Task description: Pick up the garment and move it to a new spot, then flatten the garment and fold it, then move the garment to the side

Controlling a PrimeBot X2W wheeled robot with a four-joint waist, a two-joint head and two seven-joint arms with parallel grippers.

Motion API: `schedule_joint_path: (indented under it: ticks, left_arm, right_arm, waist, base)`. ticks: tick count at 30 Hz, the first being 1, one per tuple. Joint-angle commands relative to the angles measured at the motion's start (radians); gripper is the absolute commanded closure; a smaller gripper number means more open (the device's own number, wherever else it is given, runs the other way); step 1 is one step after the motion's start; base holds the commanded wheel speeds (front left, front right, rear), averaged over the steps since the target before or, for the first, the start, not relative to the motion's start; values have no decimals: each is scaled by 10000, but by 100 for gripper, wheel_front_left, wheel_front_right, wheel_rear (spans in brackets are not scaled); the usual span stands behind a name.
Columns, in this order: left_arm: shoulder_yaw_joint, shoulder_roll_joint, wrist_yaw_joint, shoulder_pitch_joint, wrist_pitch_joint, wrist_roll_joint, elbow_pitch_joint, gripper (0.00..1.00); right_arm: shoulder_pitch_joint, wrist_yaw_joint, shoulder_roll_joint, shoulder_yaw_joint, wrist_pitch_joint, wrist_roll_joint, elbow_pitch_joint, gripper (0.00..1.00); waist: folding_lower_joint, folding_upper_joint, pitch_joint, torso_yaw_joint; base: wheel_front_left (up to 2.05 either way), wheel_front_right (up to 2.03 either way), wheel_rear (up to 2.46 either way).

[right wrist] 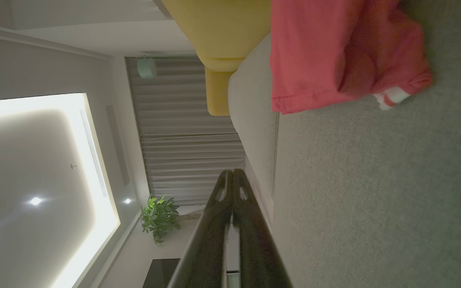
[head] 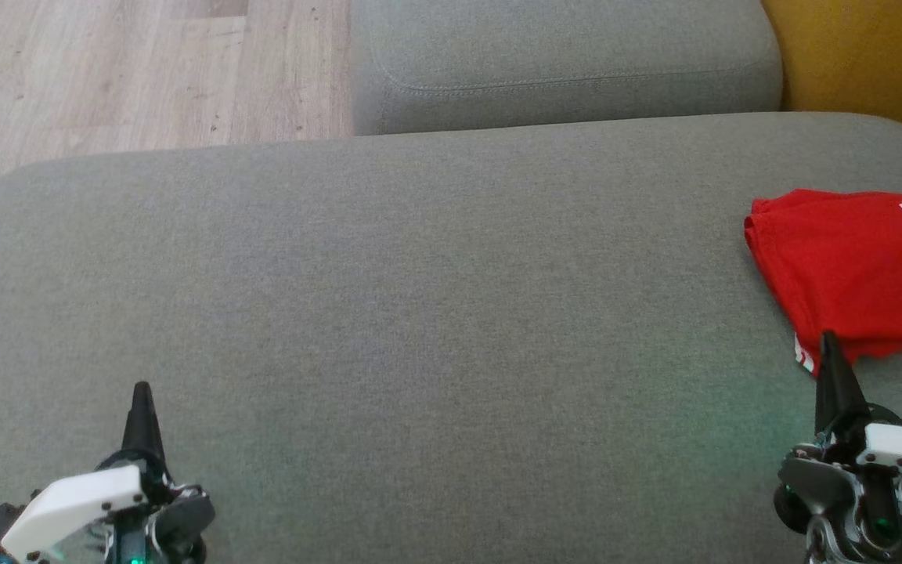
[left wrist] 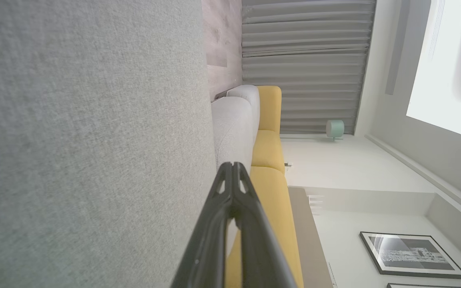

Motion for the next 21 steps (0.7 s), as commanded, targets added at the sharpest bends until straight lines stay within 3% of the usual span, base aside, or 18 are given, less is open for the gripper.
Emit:
schedule_joint_path:
  ticks: [1, 21]
  left_arm:
    - [355, 74, -69, -504, 58, -53, -291, 100]
    - [390, 49, -69, -507, 87, -24, -291, 100]
  right_arm:
    - [-536, -7, -181, 173, 62, 68, -310, 100]
    - [-541, -7, -141, 116, 107, 21, -306, 100]
  waist:
    - [0, 0, 0, 1]
    - [0, 0, 0, 1]
  base:
    - [0, 0, 0]
    - [0, 0, 0]
